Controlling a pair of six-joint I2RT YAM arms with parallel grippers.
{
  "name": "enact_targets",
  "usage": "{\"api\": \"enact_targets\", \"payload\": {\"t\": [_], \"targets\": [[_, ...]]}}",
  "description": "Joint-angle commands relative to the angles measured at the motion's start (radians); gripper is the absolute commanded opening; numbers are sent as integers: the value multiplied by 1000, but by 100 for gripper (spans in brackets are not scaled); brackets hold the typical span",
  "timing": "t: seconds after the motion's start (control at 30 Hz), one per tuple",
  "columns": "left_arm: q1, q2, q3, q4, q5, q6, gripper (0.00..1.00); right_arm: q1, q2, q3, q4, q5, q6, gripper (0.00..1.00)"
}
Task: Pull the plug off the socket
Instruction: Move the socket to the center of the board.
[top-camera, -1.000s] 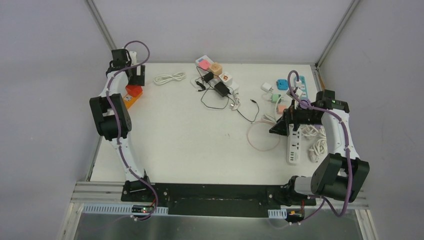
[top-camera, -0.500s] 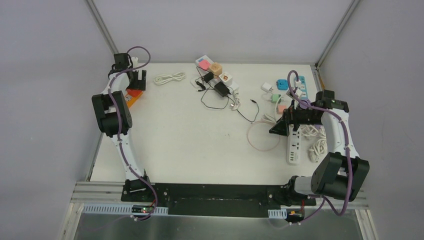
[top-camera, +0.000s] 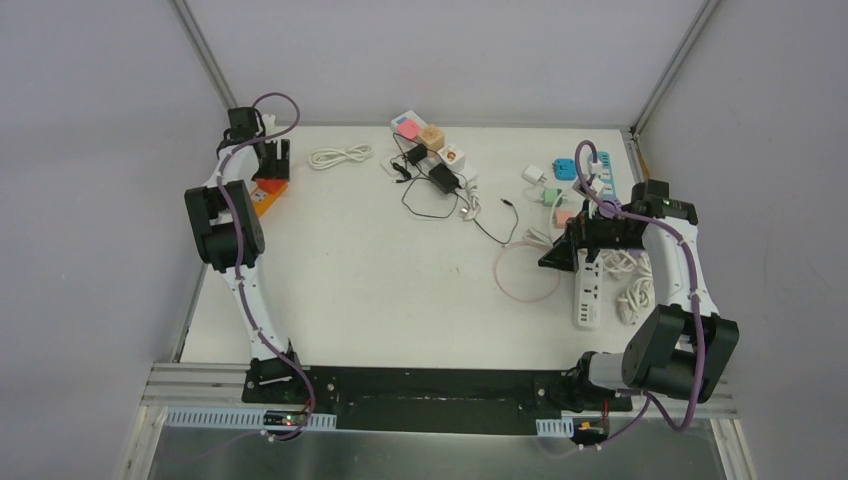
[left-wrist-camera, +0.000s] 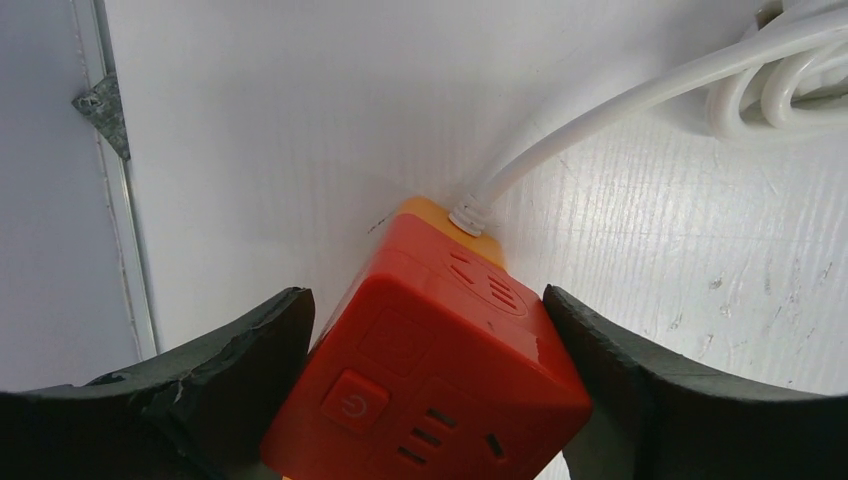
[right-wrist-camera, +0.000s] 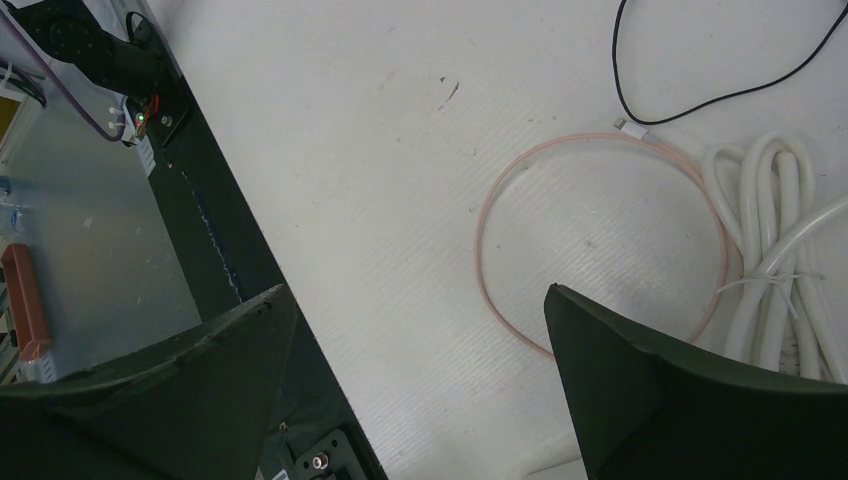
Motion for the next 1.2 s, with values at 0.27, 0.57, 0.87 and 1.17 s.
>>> {"api": "enact_targets", "payload": {"t": [0.27, 0.57, 0.87, 1.17], "targets": [[-35, -245, -210, 52, 74, -212, 8, 28, -50, 42, 5, -43, -11, 100], [-192, -494, -455, 57, 21, -411, 0, 77, -42, 38, 65, -52, 85, 100], [-572, -761, -752, 212, -104, -625, 0, 158, -47, 19, 150, -7, 184, 100], [-965, -779, -845, 416, -269, -842, 0, 215, -78, 2, 186, 31, 202, 100]]}}
